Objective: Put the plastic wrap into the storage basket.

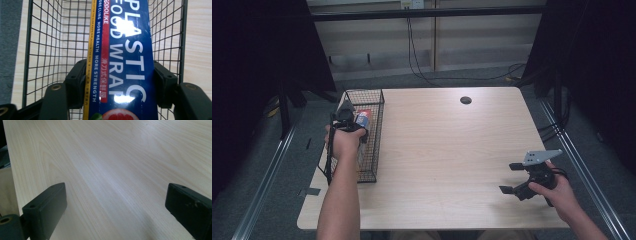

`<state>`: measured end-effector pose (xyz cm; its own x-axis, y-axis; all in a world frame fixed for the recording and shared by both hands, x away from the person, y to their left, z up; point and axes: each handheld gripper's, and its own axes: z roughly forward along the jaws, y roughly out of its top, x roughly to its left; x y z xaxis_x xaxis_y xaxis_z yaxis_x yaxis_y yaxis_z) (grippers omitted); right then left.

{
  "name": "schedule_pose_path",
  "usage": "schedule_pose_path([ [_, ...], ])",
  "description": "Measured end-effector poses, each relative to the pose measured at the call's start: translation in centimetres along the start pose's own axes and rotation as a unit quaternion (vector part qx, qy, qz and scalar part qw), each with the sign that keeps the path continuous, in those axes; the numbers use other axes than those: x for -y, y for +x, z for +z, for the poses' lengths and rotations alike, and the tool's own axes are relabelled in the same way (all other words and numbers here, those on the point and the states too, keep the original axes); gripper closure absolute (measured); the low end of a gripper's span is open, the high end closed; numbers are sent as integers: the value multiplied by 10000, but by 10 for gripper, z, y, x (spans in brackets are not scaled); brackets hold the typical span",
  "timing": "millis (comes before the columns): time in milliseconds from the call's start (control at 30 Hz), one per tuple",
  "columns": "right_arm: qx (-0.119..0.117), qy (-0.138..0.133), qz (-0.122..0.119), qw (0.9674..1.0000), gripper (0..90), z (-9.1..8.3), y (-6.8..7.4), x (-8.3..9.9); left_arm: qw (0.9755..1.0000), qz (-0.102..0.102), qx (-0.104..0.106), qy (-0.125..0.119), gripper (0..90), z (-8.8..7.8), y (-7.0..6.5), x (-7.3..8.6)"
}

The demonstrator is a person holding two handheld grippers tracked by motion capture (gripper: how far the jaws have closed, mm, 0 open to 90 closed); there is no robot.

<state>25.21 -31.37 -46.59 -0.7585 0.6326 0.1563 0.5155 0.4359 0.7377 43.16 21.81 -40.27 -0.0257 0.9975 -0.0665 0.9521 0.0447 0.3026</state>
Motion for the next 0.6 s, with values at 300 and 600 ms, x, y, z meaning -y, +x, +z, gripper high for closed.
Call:
schedule_pose_path([
  [300,8,-20,22,10000,37,-1,1,0,9997,-140,137,-128,278,-7,-1,1],
  [600,8,-49,51,10000,37,-2,1,0,9994,70,177,-300,233,-25,-4,2],
])
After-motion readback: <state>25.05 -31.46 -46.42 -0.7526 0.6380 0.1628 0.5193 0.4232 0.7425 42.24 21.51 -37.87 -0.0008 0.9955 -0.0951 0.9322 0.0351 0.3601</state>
